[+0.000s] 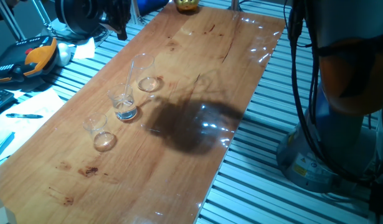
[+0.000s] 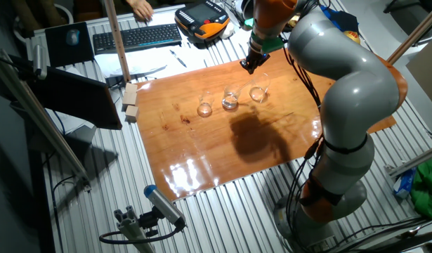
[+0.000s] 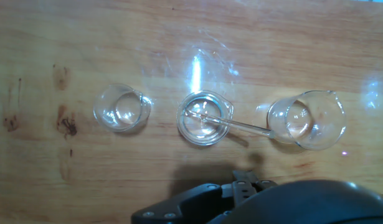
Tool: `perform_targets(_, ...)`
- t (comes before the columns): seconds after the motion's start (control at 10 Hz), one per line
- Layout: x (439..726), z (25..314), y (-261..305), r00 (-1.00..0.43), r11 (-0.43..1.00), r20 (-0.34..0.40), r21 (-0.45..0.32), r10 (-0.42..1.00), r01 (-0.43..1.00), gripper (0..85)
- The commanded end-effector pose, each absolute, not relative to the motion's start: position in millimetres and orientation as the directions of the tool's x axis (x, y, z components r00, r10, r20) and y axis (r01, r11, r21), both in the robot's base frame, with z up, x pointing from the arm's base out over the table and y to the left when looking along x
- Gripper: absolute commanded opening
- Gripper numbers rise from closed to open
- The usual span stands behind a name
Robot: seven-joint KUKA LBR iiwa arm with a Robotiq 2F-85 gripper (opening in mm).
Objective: Stir the beaker with a glass rod
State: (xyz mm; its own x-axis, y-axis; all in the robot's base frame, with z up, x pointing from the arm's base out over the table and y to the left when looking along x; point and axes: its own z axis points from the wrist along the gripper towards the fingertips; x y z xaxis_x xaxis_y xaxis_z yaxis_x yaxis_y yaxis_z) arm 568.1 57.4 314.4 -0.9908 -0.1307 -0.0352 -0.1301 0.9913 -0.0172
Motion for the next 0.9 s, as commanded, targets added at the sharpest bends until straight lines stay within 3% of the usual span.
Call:
perform_targets(0.0,568.1,314.2,57.4,-0.991,0.991,-0.035,-0.018,-0.131,-0.130,0.0)
perform_targets(0.8,567.8,314.4,57.5,-0.991,0.992,-0.026,-0.014,-0.129,-0.129,0.0)
